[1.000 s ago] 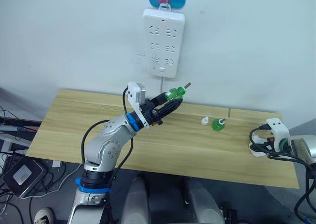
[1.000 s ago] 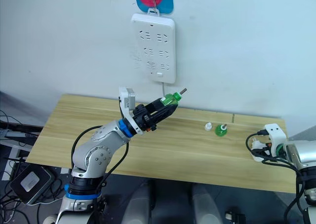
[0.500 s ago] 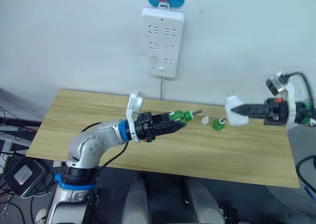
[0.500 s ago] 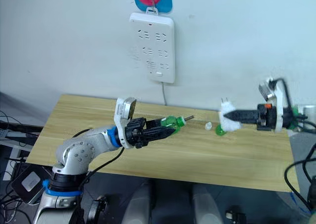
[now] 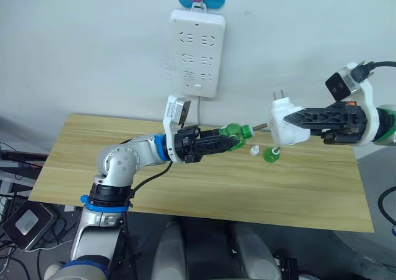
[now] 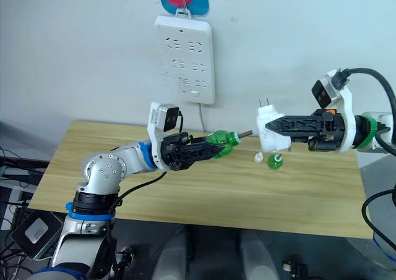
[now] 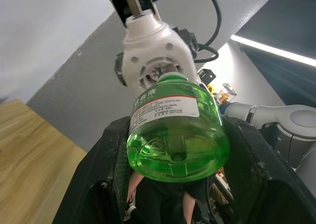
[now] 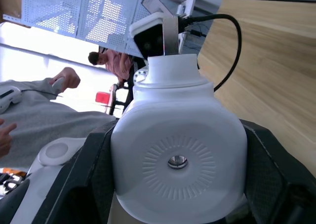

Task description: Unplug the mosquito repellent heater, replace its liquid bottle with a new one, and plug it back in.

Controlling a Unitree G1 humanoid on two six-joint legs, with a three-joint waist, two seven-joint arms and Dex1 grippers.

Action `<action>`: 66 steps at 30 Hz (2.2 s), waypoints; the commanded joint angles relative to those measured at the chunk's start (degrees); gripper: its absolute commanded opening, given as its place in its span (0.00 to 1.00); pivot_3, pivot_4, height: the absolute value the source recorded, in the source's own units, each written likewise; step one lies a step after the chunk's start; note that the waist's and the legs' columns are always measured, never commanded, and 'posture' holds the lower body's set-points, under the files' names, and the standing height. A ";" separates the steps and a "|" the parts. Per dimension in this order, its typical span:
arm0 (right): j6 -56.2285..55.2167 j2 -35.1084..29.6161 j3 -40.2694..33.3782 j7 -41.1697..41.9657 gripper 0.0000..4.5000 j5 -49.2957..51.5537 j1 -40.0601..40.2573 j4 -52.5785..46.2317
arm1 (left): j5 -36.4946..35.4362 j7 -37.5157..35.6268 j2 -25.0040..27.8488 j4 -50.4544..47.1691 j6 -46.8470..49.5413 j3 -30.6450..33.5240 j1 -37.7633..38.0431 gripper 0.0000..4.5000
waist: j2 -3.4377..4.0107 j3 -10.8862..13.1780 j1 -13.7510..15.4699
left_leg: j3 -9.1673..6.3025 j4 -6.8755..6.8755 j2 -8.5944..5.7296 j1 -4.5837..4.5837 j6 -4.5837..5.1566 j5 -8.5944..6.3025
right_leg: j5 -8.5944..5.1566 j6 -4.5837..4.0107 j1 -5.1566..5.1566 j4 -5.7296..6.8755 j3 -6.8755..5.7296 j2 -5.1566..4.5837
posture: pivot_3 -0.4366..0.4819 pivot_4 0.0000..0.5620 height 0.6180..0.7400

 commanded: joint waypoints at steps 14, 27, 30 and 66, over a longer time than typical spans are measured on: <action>0.02 -0.41 1.15 0.89 0.66 2.49 -3.43 -2.16 | 2.27 -1.79 -2.51 -1.39 -2.44 -1.18 -1.07 0.49 | 0.00 0.00 0.04 | 0.00 0.00 0.01 -0.02 0.00 0.00 | 0.02 -0.04 -0.02 0.00 0.00 0.00 | 0.36 0.58 1.00; -0.71 0.31 0.96 0.45 0.66 2.49 -3.29 -2.51 | 4.21 -4.27 -1.95 -2.57 -3.15 -3.02 -0.73 0.49 | 0.00 0.00 0.04 | 0.00 0.00 0.02 -0.02 0.00 0.00 | 0.02 -0.04 -0.04 0.01 -0.01 0.00 | 0.36 0.58 1.00; -0.65 0.19 0.88 0.60 0.66 2.49 -3.25 -2.48 | 4.66 -4.18 -2.21 -2.62 -3.66 -3.22 -0.56 0.49 | 0.00 0.00 0.04 | 0.01 0.00 0.02 -0.02 0.00 0.00 | 0.02 -0.03 -0.04 0.01 0.00 0.00 | 0.36 0.57 1.00; -2.35 0.82 0.83 -0.75 0.66 2.49 -1.87 -5.07 | 7.09 -2.72 -4.07 -2.78 -5.72 -2.74 -1.59 0.49 | 0.00 0.00 0.07 | 0.00 0.01 0.02 -0.03 0.00 0.00 | 0.04 -0.07 -0.04 0.03 -0.02 0.00 | 0.38 0.55 1.00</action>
